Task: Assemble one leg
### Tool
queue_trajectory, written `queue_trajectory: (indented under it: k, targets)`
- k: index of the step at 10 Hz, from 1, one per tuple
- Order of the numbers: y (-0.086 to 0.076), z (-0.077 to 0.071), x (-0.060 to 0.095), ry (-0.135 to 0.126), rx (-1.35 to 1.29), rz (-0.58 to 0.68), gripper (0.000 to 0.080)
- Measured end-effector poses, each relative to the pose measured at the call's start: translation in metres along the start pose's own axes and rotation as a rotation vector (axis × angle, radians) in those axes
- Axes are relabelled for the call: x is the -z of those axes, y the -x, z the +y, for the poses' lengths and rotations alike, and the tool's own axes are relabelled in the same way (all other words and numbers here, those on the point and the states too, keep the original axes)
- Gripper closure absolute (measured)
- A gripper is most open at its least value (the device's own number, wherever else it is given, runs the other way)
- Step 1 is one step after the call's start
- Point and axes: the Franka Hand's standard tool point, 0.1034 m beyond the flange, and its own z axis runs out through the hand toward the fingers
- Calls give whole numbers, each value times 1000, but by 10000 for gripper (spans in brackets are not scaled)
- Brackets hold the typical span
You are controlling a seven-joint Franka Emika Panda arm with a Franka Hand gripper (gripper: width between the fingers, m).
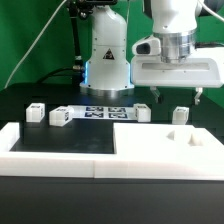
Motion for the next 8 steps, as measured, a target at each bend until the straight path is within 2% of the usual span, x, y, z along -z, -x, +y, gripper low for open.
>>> queue_trajectory:
  k: [4, 6, 7, 8]
  targets:
    - [-2, 3, -4, 9, -18, -224, 150]
    - [7, 2, -9, 21, -24, -342, 150]
    - [14, 3, -13, 28, -20, -453, 150]
    - [13, 1, -18, 28, -22, -512, 150]
